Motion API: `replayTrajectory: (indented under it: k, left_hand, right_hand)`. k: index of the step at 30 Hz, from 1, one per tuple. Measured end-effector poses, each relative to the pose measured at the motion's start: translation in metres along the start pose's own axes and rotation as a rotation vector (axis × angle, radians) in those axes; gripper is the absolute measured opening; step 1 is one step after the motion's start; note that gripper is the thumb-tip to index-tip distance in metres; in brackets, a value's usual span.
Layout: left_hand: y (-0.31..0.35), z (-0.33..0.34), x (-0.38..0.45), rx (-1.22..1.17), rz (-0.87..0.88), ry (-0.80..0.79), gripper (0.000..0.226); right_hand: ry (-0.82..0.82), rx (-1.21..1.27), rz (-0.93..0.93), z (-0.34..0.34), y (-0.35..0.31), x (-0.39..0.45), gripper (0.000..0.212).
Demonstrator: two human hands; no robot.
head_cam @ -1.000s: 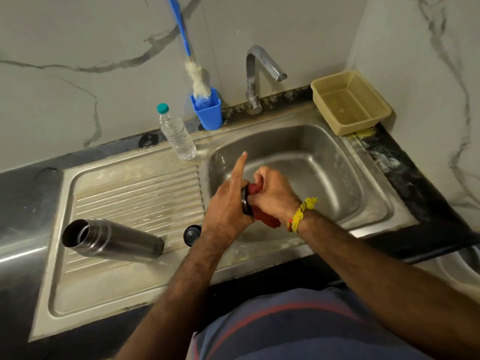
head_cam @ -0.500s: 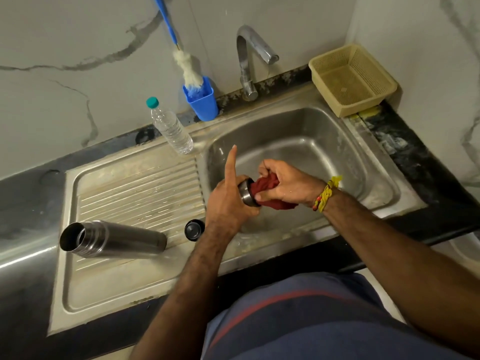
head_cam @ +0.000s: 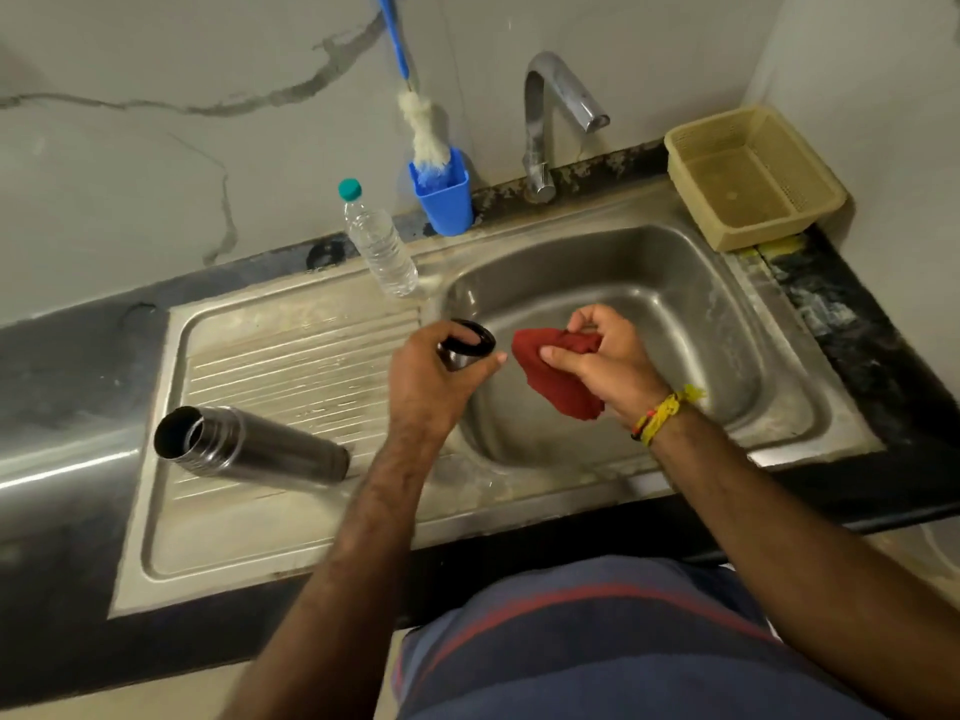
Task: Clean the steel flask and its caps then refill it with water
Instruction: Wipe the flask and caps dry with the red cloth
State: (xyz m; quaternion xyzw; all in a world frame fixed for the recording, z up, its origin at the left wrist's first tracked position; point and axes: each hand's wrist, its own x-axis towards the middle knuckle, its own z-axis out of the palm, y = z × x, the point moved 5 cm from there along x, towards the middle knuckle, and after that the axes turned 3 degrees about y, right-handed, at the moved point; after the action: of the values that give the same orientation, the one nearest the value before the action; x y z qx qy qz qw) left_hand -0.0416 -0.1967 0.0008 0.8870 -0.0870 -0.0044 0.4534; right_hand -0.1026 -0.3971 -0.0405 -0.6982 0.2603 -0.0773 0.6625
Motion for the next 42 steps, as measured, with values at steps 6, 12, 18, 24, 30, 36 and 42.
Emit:
replayTrajectory:
  k: [6, 12, 18, 24, 30, 36, 42]
  left_hand:
    - [-0.019, 0.005, -0.010, -0.036, -0.017, 0.042, 0.022]
    - [-0.053, -0.007, -0.020, -0.196, -0.214, 0.171, 0.013]
    - [-0.078, -0.017, -0.033, -0.262, -0.334, 0.163, 0.010]
    - [-0.085, -0.039, -0.033, -0.191, -0.327, 0.219, 0.005]
    - [-0.089, -0.057, -0.021, -0.002, -0.306, 0.289, 0.009]
    - [-0.105, -0.051, -0.014, 0.056, -0.312, 0.266, 0.013]
    - [-0.118, -0.046, -0.010, 0.128, -0.268, 0.233, 0.008]
  right_hand:
    - [0.005, 0.017, 0.010, 0.015, -0.012, -0.004, 0.036]
    - [0.053, 0.115, 0.137, 0.012, 0.009, -0.019, 0.036]
    - [0.069, 0.216, 0.212, 0.020, 0.018, -0.029, 0.033]
    - [0.103, 0.263, 0.268, 0.029, 0.020, -0.037, 0.037]
    - [0.063, 0.319, 0.307, 0.045, 0.027, -0.037, 0.025]
    - [-0.050, 0.499, 0.394, 0.064, 0.023, -0.040, 0.023]
    - [-0.220, 0.760, 0.508, 0.063, 0.022, -0.050, 0.051]
